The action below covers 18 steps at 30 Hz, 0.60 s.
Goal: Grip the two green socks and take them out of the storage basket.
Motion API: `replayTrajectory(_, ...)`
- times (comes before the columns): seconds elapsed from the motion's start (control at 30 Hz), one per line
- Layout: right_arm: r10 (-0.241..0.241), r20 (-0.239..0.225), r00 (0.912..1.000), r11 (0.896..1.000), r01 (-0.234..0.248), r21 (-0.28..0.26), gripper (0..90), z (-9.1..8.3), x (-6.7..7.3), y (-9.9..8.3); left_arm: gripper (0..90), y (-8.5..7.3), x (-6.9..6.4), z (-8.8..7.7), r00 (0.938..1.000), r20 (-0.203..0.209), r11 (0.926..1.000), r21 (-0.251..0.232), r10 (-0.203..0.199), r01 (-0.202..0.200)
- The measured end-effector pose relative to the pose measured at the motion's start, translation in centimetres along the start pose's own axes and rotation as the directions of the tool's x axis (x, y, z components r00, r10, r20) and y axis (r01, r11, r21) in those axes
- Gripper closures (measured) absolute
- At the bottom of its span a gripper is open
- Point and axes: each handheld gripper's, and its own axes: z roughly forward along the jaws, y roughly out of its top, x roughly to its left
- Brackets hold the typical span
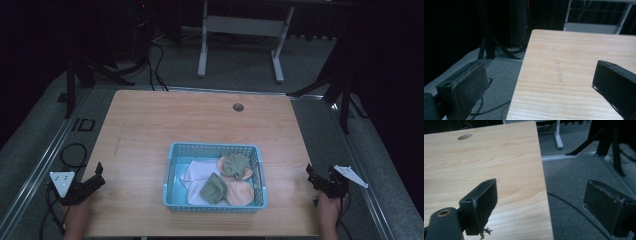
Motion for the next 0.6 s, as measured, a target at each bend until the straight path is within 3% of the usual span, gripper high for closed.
replayTrajectory(0.1, 0.037, -0.06, 0.9975, 0.998, -0.034, 0.045, 12.0, 0.11, -0.5, 0.06, 0.4, 0.02, 0.14, 0.1, 1.0, 0.004, 1.0, 0.006, -0.004, 0.004)
replayTrajectory(0.2, 0.002, -0.126, 0.9921, 0.995, 0.011, 0.1, 12.0, 0.23, -0.64, 0.22, 0.4, 0.09, 0.21, 0.06, 0.9999, 0.013, 0.9999, -0.004, -0.011, 0.011)
replayTrajectory(0.3, -0.032, -0.23, 0.9727, 0.984, 0.07, 0.161, 12.6, 0.58, -0.7, 0.23, 0.4, -0.06, 0.4, 0.15, 0.9997, 0.023, 1.0, 0.004, -0.008, 0.008)
replayTrajectory(0.33, -0.032, -0.23, 0.9727, 0.984, 0.07, 0.161, 12.6, 0.58, -0.7, 0.23, 0.4, -0.06, 0.4, 0.15, 0.9997, 0.023, 1.0, 0.004, -0.008, 0.008)
replayTrajectory(0.37, -0.047, -0.257, 0.9653, 0.982, 0.092, 0.167, 12.6, 0.63, -0.7, 0.24, 0.4, -0.04, 0.38, 0.16, 0.9997, 0.025, 1.0, 0.002, -0.007, 0.007)
replayTrajectory(0.4, -0.058, -0.308, 0.9495, 0.979, 0.114, 0.167, 12.9, 0.66, -0.76, 0.31, 0.4, -0.06, 0.31, 0.16, 0.9994, 0.035, 1.0, 0.0, -0.006, 0.006)
replayTrajectory(0.5, -0.12, -0.395, 0.9108, 0.964, 0.202, 0.174, 13.0, 0.76, -0.83, 0.58, 0.4, -0.11, 0.12, 0.2, 0.9986, 0.052, 1.0, -0.002, 0.009, -0.009)
replayTrajectory(0.6, -0.181, -0.474, 0.8617, 0.936, 0.299, 0.187, 13.2, 0.84, -0.83, 0.86, 0.4, -0.12, 0.07, 0.28, 0.9978, 0.066, 0.9999, 0.0, 0.012, -0.012)
